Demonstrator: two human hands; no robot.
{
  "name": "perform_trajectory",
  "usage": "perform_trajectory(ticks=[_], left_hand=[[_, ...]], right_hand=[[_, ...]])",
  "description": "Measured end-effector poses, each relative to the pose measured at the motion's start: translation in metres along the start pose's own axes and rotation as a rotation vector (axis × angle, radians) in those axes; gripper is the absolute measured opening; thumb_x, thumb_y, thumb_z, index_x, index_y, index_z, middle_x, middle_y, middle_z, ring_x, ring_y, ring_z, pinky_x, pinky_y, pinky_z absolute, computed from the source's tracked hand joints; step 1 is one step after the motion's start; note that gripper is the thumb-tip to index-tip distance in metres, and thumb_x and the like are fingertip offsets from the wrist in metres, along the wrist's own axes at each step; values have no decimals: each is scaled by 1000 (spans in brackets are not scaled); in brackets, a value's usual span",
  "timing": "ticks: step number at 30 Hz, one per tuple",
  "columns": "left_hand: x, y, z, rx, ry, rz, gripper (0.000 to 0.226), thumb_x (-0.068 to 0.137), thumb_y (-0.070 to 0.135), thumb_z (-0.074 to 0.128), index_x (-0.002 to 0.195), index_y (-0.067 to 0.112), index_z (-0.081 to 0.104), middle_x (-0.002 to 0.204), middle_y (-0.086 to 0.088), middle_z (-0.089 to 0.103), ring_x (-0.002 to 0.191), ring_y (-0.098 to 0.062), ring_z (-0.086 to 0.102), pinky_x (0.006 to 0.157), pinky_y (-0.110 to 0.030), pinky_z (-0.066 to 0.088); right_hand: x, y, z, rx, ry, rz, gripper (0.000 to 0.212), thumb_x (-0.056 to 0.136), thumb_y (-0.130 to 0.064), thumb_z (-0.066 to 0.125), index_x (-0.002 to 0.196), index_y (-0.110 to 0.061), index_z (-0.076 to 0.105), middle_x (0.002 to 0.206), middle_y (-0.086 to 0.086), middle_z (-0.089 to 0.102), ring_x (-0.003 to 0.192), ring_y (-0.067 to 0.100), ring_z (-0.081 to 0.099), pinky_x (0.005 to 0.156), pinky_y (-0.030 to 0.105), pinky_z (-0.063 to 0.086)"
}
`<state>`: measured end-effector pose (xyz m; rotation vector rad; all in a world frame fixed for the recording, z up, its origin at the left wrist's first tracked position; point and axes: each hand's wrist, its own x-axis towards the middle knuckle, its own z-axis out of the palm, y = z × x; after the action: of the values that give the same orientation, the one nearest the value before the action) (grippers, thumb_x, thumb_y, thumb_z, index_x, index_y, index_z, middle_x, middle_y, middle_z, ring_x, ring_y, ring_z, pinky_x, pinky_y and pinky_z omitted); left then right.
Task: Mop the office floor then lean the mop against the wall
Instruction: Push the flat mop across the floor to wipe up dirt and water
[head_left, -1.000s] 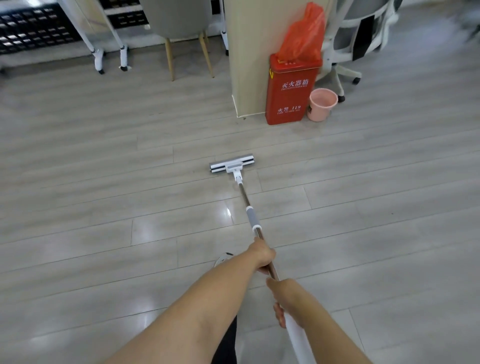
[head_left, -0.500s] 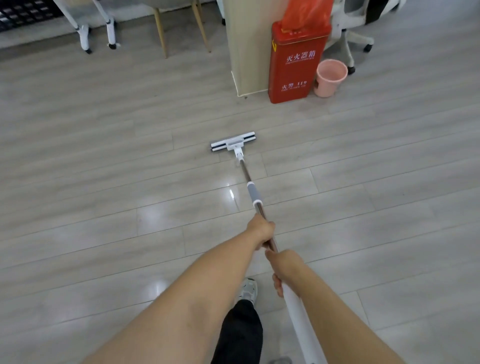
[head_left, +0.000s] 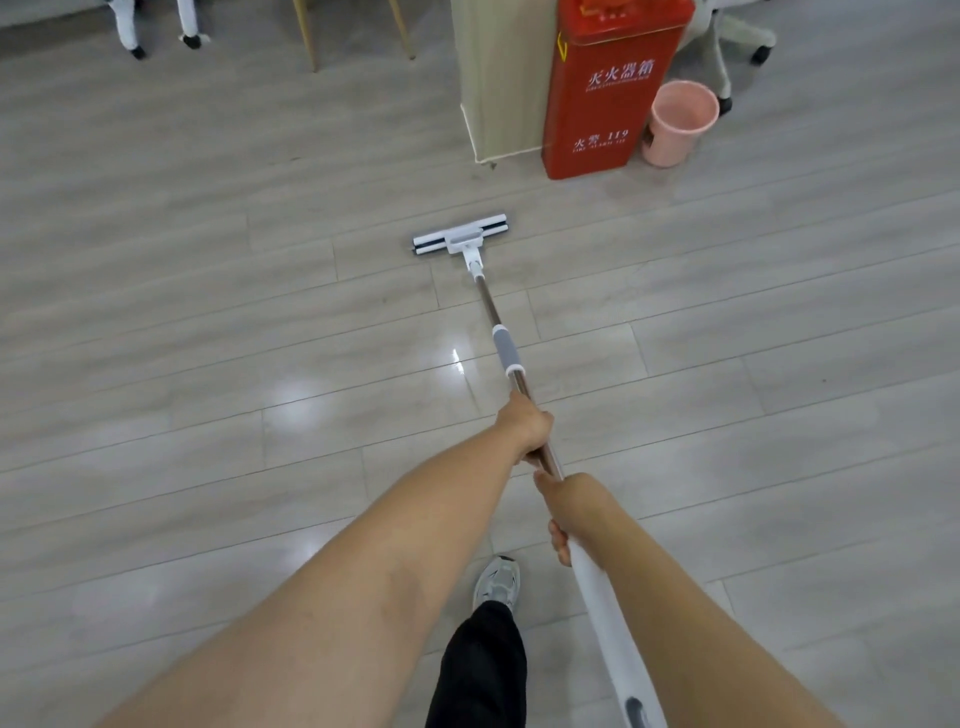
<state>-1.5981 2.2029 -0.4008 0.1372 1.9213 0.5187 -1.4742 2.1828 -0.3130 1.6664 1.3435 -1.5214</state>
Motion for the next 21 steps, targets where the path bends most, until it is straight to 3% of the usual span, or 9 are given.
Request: perform_trajectory(ticks=[3, 10, 14, 17, 19, 21], left_hand=[[-13, -13, 16, 24, 12, 5, 52, 93, 26, 53, 141, 14, 36, 116, -14, 62, 94, -35, 67, 73, -45, 62], [-76, -64, 70, 56, -29, 18, 46, 98, 21, 51, 140, 10, 36, 118, -16, 59, 74, -29, 64, 49, -35, 57], [-135, -123, 115, 53, -42, 27, 49, 94, 21, 51, 140, 11, 39, 120, -15, 60, 93, -33, 66, 64, -40, 62], [-183, -181, 152, 29, -57, 41, 48, 88, 24, 54, 133, 9, 47, 113, -15, 63, 94, -34, 67, 74, -47, 63], [-223, -220, 179, 28, -81, 49, 45, 87, 24, 54, 129, 9, 51, 111, -15, 65, 92, -33, 69, 75, -47, 63], [-271, -253, 204, -10, -122, 40, 34, 93, 19, 51, 126, 7, 51, 108, -15, 66, 84, -30, 69, 66, -40, 63]], right_hand=[[-5, 25, 1, 5, -3, -18, 50, 104, -44, 42, 95, 2, 57, 56, 15, 55, 47, 26, 51, 61, 36, 48], [-53, 112, 2, -17, -11, -9, 50, 105, -43, 42, 87, 0, 60, 57, 14, 55, 42, 25, 50, 58, 35, 51], [-91, 192, 19, -43, -16, 14, 50, 105, -45, 40, 89, -1, 58, 54, 10, 56, 42, 22, 50, 66, 37, 53], [-124, 265, 39, -101, -42, 13, 53, 107, -45, 34, 103, 2, 58, 50, 8, 56, 44, 22, 52, 74, 41, 56], [-151, 319, 51, -117, -62, -11, 52, 108, -44, 32, 116, 1, 57, 48, 6, 55, 41, 20, 53, 65, 34, 56], [-181, 369, 58, -123, -62, 6, 50, 108, -44, 31, 112, -1, 56, 47, 6, 54, 39, 19, 53, 59, 28, 54]])
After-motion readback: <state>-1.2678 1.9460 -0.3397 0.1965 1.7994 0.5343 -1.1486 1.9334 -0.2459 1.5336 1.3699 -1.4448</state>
